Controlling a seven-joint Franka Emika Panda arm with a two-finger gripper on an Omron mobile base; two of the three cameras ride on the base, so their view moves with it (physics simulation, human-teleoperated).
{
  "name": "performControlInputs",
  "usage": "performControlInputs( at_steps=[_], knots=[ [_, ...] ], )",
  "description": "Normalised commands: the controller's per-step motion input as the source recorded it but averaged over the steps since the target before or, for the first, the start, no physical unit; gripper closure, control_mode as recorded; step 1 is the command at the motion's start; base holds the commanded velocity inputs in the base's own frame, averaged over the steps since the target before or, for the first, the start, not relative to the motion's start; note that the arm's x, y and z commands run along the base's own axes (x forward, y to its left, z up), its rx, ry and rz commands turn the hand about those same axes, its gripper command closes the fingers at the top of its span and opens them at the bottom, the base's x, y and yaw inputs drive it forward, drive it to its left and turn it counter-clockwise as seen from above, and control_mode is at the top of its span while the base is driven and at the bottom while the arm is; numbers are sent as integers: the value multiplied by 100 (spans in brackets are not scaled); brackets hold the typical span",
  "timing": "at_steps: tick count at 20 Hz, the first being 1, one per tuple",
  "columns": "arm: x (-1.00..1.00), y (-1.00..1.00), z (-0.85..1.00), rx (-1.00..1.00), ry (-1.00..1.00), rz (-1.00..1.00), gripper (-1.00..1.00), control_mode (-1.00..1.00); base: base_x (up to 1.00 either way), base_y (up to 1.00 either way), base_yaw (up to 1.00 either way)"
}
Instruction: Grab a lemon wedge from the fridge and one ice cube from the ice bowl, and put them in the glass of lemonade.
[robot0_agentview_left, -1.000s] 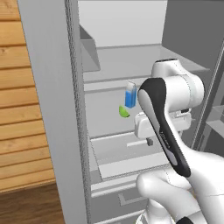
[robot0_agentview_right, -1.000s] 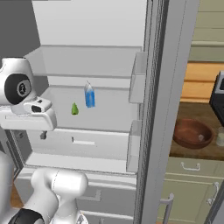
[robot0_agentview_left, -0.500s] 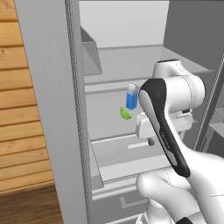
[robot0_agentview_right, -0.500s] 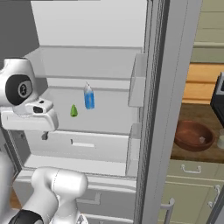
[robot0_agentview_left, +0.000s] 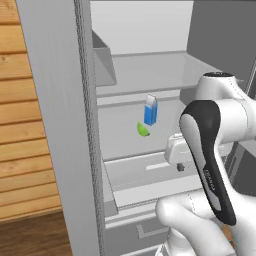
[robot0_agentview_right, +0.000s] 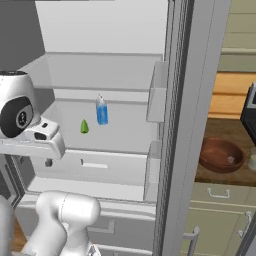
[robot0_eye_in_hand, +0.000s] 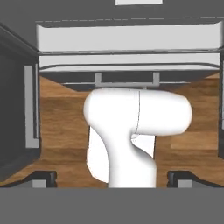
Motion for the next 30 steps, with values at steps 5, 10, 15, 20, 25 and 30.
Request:
performControlInputs(
  at_steps=[5, 10, 15, 20, 25, 30],
  knots=[
    [57, 1, 3, 2, -18, -1, -100, -100, 0, 0, 0],
    [100, -1, 8, 0, -5, 0, -100, -100, 0, 0, 0],
    [87, 0, -1, -3, 0, 0, -100, -100, 0, 0, 0],
    [31, -3, -3, 0, -7, 0, -100, -100, 0, 0, 0],
    [21, 0, -27, 0, -5, 7, -100, -100, 0, 0, 0],
    [17, 0, -53, 0, -8, 17, -100, -100, 0, 0, 0]
  ],
)
